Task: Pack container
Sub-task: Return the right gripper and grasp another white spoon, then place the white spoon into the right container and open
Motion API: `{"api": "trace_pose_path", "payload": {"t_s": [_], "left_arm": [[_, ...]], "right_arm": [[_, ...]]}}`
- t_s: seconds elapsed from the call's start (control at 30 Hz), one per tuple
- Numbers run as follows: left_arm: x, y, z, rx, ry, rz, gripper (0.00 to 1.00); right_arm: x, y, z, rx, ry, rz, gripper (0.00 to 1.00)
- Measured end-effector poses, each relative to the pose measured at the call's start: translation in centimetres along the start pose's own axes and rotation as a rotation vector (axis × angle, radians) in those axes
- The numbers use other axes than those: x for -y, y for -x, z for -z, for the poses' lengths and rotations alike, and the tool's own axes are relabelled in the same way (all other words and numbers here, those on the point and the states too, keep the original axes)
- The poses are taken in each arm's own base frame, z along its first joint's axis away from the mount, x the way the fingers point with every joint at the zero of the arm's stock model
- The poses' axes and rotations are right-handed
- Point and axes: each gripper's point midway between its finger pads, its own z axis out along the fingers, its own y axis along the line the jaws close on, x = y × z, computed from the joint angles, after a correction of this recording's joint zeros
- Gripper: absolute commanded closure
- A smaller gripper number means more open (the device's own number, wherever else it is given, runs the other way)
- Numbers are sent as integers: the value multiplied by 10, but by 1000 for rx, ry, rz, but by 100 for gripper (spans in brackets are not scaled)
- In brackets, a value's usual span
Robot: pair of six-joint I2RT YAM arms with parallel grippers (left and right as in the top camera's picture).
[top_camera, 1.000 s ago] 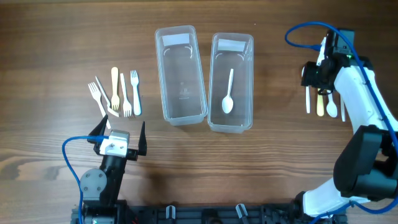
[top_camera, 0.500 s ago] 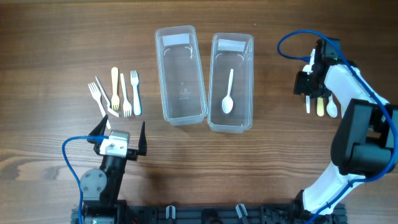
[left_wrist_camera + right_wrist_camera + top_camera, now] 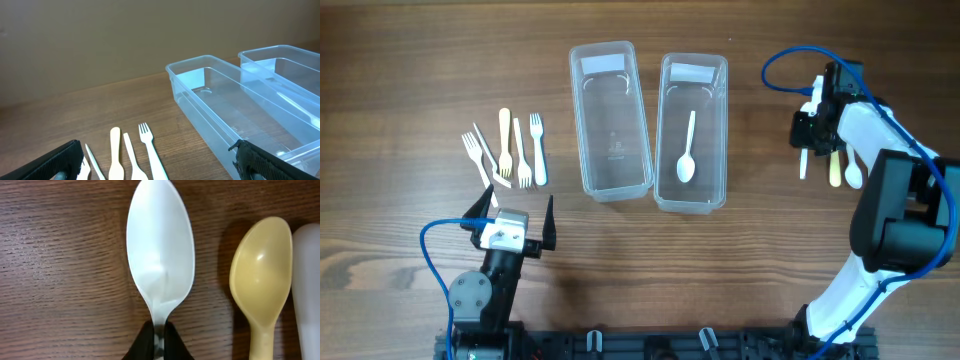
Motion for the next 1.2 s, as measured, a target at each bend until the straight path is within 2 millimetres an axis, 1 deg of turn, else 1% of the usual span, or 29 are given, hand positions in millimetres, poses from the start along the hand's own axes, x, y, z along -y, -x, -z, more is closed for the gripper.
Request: {"api": "trace_pose_path", "payload": {"t_s": [0.33, 0.43, 0.47, 0.53, 0.6, 0.67, 0.7, 0.77, 0.87, 0.9, 0.93, 1.07, 1.13, 1.2], "left_arm": [[0, 0, 0, 0, 0, 0, 0], [0, 0, 0, 0, 0, 0, 0], [0, 0, 0, 0, 0, 0, 0], [0, 0, 0, 0, 0, 0, 0], [0, 0, 0, 0, 0, 0, 0], [0, 0, 0, 0, 0, 0, 0], [0, 0, 0, 0, 0, 0, 0], [0, 0, 0, 0, 0, 0, 0], [0, 0, 0, 0, 0, 0, 0], [0, 0, 0, 0, 0, 0, 0], [0, 0, 0, 0, 0, 0, 0], [0, 0, 0, 0, 0, 0, 0], [0, 0, 0, 0, 0, 0, 0], [0, 0, 0, 0, 0, 0, 0]], "right_arm": [[-1, -6, 2, -27, 10, -7, 96], [-7, -12, 12, -31, 49, -10, 96], [-9, -10, 21, -15, 61, -10, 96], [-12, 3, 48, 58, 88, -11, 96], [-16, 17, 84, 154, 121, -10, 96], [-25, 28, 121, 245, 177, -1, 96], [-35, 31, 141, 293, 229, 14, 96], [-55, 33, 164, 339, 317, 46, 96], [-92, 29, 189, 366, 447, 95, 96], [-109, 25, 195, 363, 492, 116, 96], [-119, 22, 198, 359, 513, 133, 96], [-169, 10, 209, 346, 598, 210, 96], [-190, 6, 213, 348, 624, 228, 96], [-207, 5, 213, 347, 639, 232, 96]]}}
